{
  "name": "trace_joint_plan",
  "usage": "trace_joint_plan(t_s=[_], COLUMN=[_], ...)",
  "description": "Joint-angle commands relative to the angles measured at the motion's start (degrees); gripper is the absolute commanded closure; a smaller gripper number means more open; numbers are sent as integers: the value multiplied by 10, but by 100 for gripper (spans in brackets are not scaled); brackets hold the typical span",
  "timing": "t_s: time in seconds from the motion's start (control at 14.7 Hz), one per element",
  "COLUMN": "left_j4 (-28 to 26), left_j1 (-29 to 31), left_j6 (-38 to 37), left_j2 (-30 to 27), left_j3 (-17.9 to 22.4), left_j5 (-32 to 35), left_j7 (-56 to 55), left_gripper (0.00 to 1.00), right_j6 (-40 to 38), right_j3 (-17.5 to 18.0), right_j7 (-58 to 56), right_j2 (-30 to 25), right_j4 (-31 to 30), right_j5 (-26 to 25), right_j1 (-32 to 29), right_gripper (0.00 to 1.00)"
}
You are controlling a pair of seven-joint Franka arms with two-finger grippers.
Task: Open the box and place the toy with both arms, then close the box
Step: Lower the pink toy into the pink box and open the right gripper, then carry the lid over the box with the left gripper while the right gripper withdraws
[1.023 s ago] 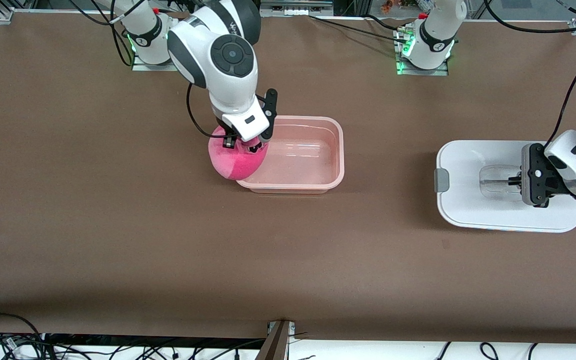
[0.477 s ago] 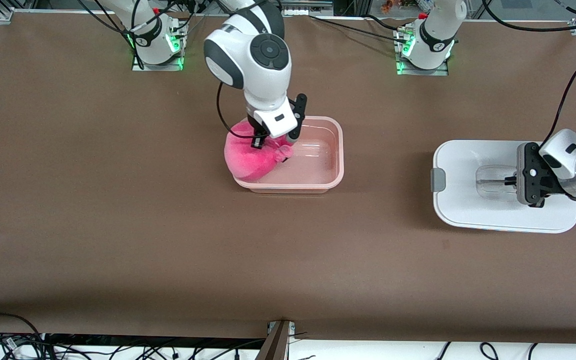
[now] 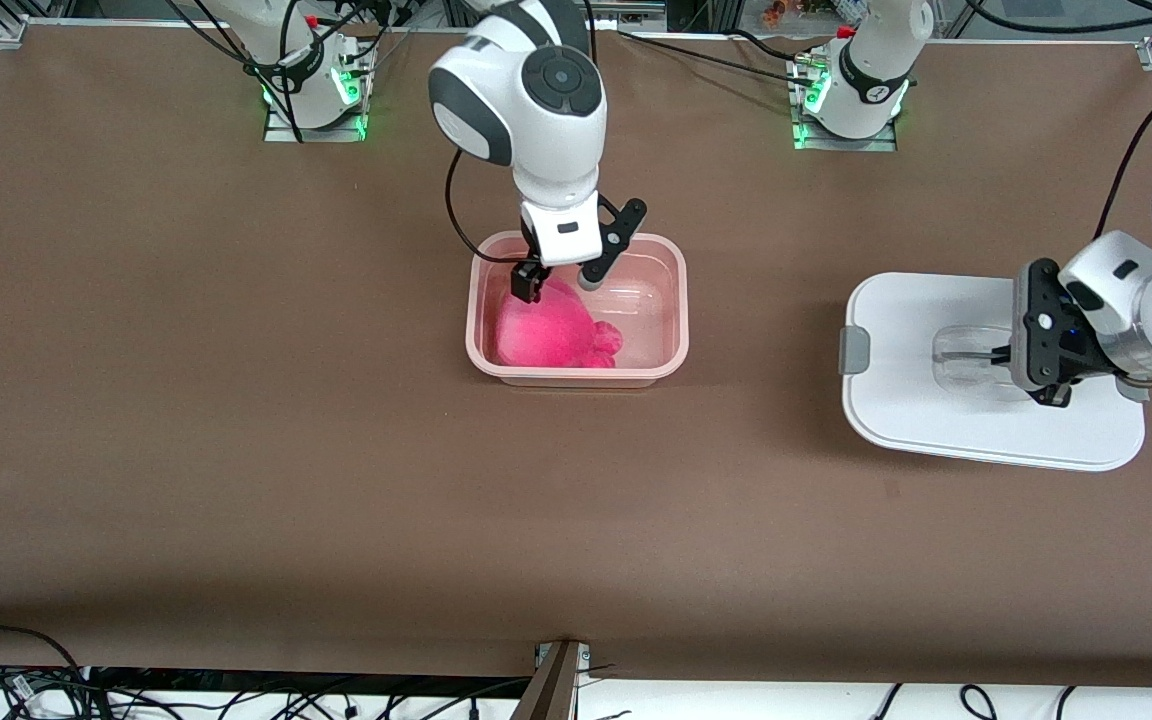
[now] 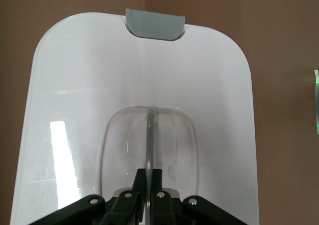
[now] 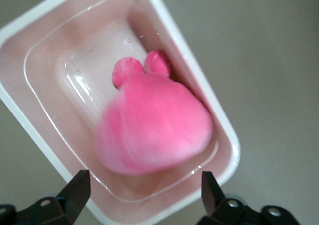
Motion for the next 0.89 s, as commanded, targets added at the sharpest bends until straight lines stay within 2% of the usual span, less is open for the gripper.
trace_joint_plan(t_s=[0.0, 0.14, 0.27, 0.41, 0.61, 0.82], left_j4=[4, 4, 3, 0, 0, 0], left_j1=[2, -1, -1, -18, -108, -199], left_j6=[-10, -9, -8, -4, 8, 86], left_j2=[-15, -15, -13, -4, 20, 59], left_j3=[-2, -16, -71, -112, -116, -115], left_j5=[-39, -67, -73, -96, -92, -92], left_j7=[1, 10, 3, -49, -145, -273], left_gripper=[100, 100, 100, 100, 100, 100], right_j6=[-68, -91, -92, -97, -111, -147], right_j3=[-8, -15, -15, -16, -15, -15], right_j7=[34, 32, 33, 30, 28, 28], right_j2=[-3, -14, -22, -28, -29, -29], right_j4=[64, 68, 68, 68, 67, 68], right_j5=[12, 16, 36, 78, 136, 136], right_j1=[-5, -43, -102, -175, -284, -346], right_gripper=[0, 0, 0, 0, 0, 0])
